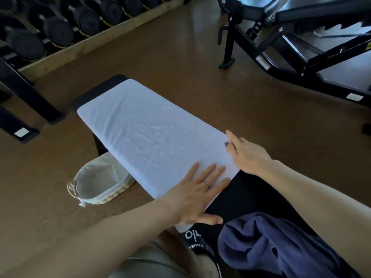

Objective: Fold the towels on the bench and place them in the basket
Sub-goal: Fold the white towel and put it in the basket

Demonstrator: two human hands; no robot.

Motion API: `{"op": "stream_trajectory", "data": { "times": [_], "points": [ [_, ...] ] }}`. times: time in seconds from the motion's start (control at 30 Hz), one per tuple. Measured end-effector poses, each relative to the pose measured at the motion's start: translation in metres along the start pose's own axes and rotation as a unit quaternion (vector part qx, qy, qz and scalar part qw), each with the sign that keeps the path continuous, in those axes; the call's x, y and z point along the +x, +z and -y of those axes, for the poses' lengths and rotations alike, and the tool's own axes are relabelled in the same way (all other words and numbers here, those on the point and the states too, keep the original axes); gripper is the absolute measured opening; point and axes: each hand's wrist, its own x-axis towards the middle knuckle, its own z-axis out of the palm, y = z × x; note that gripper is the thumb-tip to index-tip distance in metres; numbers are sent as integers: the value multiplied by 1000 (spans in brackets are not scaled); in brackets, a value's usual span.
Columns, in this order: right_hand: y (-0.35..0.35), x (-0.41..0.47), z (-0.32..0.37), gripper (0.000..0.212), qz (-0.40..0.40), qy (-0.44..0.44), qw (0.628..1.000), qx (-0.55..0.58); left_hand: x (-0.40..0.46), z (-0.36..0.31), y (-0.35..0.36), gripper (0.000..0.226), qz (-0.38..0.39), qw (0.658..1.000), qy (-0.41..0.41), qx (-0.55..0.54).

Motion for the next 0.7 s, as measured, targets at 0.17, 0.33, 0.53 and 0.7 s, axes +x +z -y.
{"op": "stream_trajectory", "data": {
  "times": [0.17, 0.33, 0.53, 0.7],
  "points": [
    [6, -1, -1, 60, -29, 1, 997, -71, -15, -6, -2, 98, -2, 999, 8, -43],
    [7, -6, 31, 60, -176, -88, 972, -131, -42, 28, -5, 102, 13, 996, -78, -46],
    [38, -17, 40, 72, -94, -105, 986, -85, -38, 14, 19, 115, 19, 995, -37, 90],
    [31, -17, 45, 59, -73, -86, 988, -108, -39, 11, 27, 115, 2, 996, -47, 71]
  ]
}}
